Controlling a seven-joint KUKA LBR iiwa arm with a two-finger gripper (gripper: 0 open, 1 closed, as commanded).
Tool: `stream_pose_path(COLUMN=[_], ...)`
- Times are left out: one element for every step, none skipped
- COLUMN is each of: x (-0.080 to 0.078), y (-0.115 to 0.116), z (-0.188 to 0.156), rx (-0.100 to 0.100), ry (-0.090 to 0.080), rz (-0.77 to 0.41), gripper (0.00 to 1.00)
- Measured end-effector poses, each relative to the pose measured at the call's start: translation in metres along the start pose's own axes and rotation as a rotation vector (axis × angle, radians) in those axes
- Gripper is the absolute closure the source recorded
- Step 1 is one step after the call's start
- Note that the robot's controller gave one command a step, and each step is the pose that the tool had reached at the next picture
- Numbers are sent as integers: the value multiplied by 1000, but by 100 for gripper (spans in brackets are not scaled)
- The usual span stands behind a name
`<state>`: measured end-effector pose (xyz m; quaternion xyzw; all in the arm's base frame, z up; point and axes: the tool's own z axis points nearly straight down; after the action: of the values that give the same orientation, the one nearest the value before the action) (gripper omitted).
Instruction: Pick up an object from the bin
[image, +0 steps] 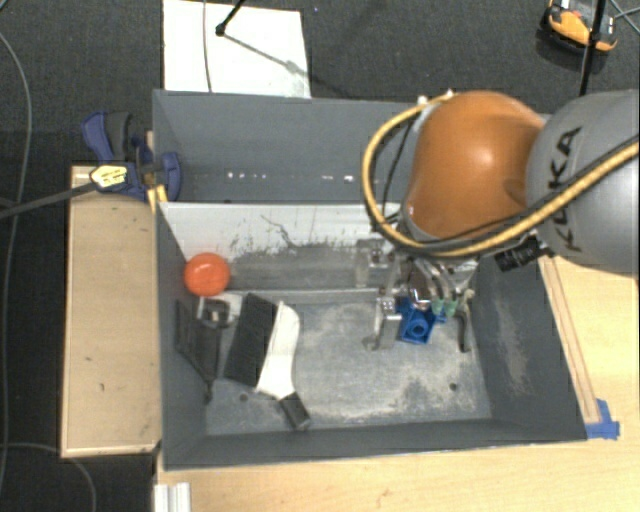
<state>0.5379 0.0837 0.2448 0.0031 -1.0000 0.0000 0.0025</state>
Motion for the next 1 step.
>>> stream_pose_path(x=[-1], y=[0], z=[-5], rx=[-1], ry=[-9], rz=[3], gripper=[0])
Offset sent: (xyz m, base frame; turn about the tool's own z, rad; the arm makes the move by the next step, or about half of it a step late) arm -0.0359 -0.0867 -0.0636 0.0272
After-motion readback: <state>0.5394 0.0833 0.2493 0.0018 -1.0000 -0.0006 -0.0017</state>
